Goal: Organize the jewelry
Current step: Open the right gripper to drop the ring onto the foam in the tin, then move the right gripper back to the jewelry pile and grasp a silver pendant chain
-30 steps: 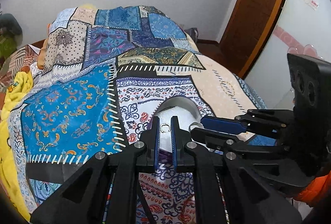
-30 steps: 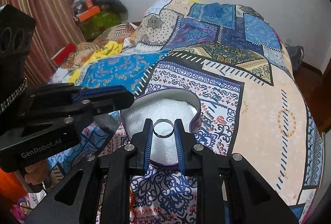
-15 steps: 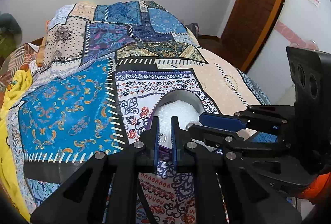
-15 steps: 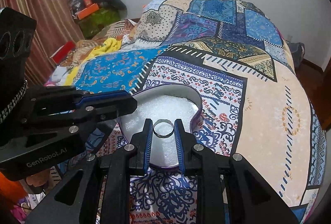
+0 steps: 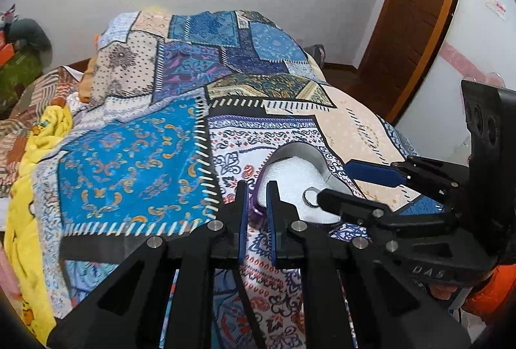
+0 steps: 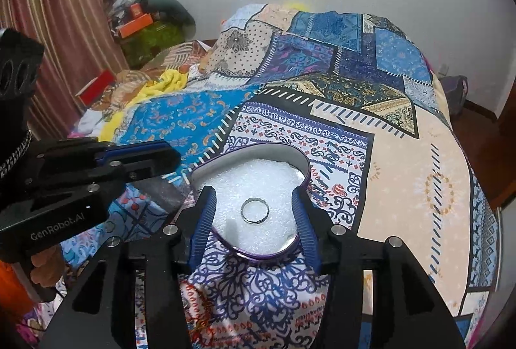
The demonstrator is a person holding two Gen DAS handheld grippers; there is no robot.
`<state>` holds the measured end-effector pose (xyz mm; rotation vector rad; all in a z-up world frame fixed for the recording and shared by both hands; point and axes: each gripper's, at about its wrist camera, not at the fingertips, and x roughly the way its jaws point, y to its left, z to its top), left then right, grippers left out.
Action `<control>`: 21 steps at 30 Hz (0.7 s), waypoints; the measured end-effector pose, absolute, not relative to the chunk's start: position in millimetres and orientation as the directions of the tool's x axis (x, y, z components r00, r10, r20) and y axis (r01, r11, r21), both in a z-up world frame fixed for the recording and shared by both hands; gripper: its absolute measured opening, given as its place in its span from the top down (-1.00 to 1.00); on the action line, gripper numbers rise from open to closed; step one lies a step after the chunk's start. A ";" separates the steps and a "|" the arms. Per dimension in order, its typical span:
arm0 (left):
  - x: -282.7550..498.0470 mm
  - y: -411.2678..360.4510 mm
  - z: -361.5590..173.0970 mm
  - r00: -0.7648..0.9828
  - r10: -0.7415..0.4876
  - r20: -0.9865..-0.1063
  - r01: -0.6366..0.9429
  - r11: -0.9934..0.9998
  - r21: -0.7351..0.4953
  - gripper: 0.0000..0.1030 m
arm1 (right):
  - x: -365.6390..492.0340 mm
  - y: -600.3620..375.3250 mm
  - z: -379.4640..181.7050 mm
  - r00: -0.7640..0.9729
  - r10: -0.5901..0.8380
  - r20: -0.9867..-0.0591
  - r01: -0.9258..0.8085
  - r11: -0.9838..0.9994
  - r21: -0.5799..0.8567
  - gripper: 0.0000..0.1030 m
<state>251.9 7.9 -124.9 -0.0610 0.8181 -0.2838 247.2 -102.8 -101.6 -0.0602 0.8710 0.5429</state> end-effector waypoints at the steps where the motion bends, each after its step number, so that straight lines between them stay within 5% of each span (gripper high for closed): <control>1: 247.4 9.2 -121.8 0.655 -0.263 -0.708 0.221 0.963 -0.153 0.82 | 245.7 -103.1 -99.6 0.514 0.429 -0.743 -0.473 0.864 0.172 0.13; 11: 206.8 16.5 -105.6 0.692 -0.197 -0.694 0.180 0.979 -0.098 0.69 | 215.6 -107.7 -68.7 0.577 0.410 -0.706 -0.462 0.877 0.132 0.12; 16: 181.7 19.3 -103.0 0.710 -0.157 -0.686 0.149 0.986 -0.071 0.29 | 200.1 -111.2 -62.1 0.596 0.396 -0.699 -0.452 0.884 0.115 0.12; 21: 161.4 16.6 -106.7 0.707 -0.140 -0.694 0.142 0.988 -0.056 0.21 | 188.3 -113.7 -64.7 0.589 0.390 -0.708 -0.443 0.888 0.120 0.10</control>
